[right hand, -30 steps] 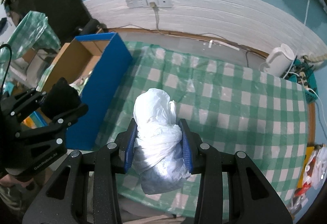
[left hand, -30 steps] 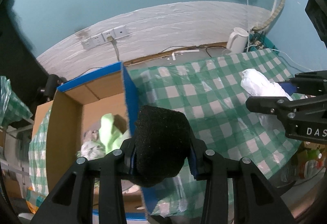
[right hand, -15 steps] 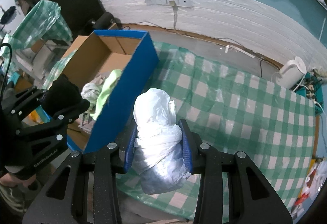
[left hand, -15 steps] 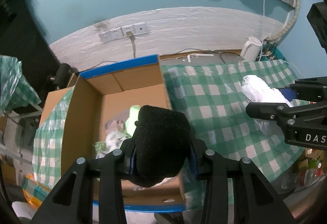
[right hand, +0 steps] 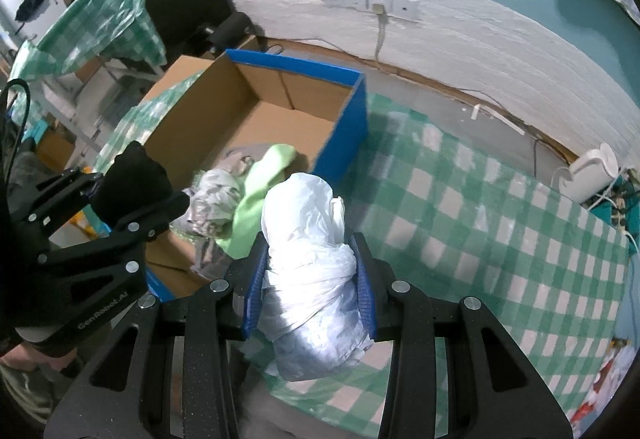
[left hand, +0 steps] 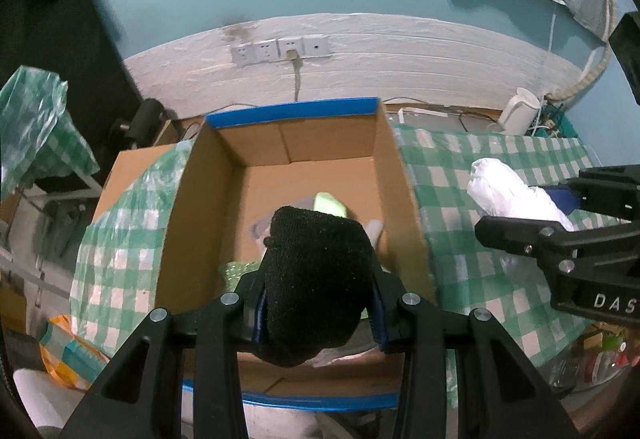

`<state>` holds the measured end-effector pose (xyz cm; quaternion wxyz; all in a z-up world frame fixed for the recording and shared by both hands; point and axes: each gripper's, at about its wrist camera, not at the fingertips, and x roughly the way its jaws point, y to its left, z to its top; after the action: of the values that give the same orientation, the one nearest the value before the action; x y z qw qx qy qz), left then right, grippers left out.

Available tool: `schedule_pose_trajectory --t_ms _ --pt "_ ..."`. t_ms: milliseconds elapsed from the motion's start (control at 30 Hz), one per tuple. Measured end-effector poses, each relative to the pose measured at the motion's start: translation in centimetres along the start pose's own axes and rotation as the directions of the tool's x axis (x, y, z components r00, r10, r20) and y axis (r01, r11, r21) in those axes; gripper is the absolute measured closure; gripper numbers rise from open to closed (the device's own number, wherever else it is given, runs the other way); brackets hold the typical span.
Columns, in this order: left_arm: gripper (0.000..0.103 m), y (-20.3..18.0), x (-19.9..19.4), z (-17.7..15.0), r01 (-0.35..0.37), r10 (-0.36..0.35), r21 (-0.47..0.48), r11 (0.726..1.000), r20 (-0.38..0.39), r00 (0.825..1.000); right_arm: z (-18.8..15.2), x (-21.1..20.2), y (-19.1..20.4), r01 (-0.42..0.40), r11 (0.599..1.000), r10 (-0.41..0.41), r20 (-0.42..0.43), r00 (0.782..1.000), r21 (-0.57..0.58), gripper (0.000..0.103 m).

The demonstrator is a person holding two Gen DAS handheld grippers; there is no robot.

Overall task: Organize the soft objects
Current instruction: 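Carry the black sponge with the left tool while the right tool carries the white cloth, then open both tools over the box, releasing the sponge and white cloth inside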

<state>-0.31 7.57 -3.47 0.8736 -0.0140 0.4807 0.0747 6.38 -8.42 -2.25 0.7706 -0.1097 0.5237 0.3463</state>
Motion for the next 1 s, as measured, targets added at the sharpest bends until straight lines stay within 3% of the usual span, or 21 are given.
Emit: schedule_pose_trajectory --t_ms 700,1000 --pt "0.063 6.2 2.2 -0.7 -0.045 0.039 -0.111 0.993 -0.055 0.998 4.3 5.2 6.3 -0.041 0.996 0.039 -0.027 0.999 -0.079 0.064" --pt "0.06 7.3 2.8 -0.7 -0.043 0.032 -0.144 0.989 -0.073 0.997 5.3 6.2 6.5 -0.031 0.996 0.029 -0.03 0.999 -0.078 0.062"
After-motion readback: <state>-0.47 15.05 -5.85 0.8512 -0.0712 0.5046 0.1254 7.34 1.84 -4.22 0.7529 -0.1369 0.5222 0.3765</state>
